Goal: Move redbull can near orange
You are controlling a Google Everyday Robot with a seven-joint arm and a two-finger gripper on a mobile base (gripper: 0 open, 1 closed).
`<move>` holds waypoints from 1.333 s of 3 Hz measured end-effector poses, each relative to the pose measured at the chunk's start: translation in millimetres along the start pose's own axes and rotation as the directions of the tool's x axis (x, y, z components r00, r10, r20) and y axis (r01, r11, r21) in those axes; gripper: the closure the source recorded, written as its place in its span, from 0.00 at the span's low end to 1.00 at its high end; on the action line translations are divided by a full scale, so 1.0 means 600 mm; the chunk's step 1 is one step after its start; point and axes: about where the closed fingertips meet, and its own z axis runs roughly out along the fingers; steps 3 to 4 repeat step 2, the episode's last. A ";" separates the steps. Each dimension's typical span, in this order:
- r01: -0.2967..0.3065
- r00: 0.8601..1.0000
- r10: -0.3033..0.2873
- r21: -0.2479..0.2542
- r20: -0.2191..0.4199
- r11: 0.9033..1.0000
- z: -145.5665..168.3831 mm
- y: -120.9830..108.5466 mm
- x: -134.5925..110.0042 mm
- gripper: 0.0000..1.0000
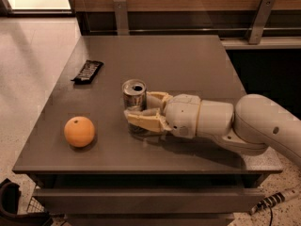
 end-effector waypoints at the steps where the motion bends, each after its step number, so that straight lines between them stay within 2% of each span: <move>1: 0.000 1.000 0.000 0.000 0.000 1.000 0.000 0.000 0.000 0.16; 2: 0.002 1.000 -0.002 -0.004 0.000 1.000 0.003 0.002 -0.001 0.00; 4: 0.002 1.000 -0.002 -0.004 0.000 1.000 0.003 0.002 -0.001 0.00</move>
Offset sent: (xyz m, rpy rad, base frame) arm 0.0000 0.0001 0.0000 0.0000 0.0000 0.0001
